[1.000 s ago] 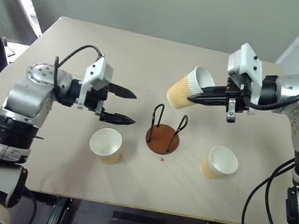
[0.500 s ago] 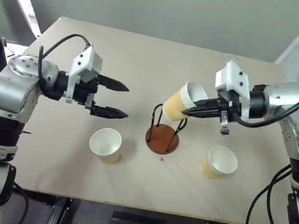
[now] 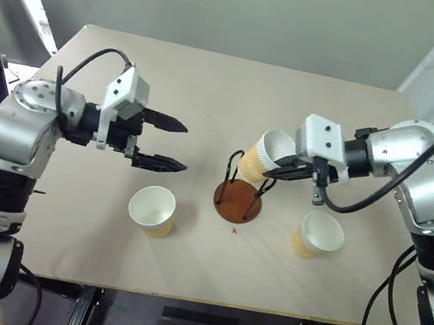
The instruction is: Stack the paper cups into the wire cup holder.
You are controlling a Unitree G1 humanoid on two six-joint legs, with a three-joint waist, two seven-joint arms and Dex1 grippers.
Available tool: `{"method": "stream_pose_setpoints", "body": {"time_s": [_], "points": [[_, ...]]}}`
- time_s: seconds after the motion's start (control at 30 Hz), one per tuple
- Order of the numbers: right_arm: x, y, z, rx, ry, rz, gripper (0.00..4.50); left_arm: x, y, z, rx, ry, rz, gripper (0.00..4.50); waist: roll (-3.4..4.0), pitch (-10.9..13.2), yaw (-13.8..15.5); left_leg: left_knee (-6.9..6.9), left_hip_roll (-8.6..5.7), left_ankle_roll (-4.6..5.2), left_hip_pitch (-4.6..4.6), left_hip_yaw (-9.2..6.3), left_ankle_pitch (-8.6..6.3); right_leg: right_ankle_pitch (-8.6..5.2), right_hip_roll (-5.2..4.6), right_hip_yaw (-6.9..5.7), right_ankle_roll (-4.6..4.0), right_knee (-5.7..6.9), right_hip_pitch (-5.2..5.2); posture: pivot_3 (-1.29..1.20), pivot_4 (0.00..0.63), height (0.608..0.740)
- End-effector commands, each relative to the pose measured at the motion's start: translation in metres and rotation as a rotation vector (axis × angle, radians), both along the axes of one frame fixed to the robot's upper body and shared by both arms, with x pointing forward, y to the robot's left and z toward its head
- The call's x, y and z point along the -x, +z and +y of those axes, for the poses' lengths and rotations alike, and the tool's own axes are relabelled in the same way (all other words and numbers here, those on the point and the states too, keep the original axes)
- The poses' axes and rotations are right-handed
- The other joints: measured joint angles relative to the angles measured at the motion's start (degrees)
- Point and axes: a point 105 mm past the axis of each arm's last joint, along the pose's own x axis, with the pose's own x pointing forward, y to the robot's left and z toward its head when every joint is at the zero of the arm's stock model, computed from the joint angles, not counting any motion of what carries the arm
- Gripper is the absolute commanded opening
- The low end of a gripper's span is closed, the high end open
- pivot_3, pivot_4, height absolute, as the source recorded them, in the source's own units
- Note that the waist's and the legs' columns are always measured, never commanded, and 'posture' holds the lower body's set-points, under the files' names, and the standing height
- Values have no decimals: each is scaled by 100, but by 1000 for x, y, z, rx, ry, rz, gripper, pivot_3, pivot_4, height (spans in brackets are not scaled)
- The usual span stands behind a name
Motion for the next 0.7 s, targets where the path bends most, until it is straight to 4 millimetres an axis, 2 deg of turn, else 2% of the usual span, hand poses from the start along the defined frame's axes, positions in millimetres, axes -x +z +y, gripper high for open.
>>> {"method": "stream_pose_setpoints", "body": {"time_s": [0.03,0.17,0.33,0.57,0.63,0.7], "points": [[2,14,6,-26,28,-52,1320,3,11,-2,-5,-10,-52,4500,0,0,-1,0,0,0,0,0,0,0,0,0,0,0,0,0,150,740],[3,23,12,-88,32,-51,2654,2,10,-3,-5,-7,-52,4500,0,0,-2,0,0,0,0,0,0,0,0,0,0,-1,0,0,150,740],[4,37,13,-195,5,-13,2654,3,8,-5,2,-9,-49,4500,0,0,0,1,0,0,-1,0,0,-1,0,0,-1,-2,0,0,150,740],[16,47,1,-359,-52,123,2654,6,3,-16,51,-29,-20,4500,0,0,5,1,-1,0,-1,1,0,-1,0,-1,-2,-2,2,0,150,740],[20,46,-2,-390,-71,152,2654,8,0,-20,60,-42,-10,4500,0,0,4,2,-1,-1,0,2,0,-1,0,-1,-2,-1,2,0,150,740],[24,37,-10,-388,-103,175,2654,11,-4,-28,80,-67,10,4500,0,0,7,4,-1,-1,0,2,1,-1,0,-1,-2,-2,2,0,150,740]]}}
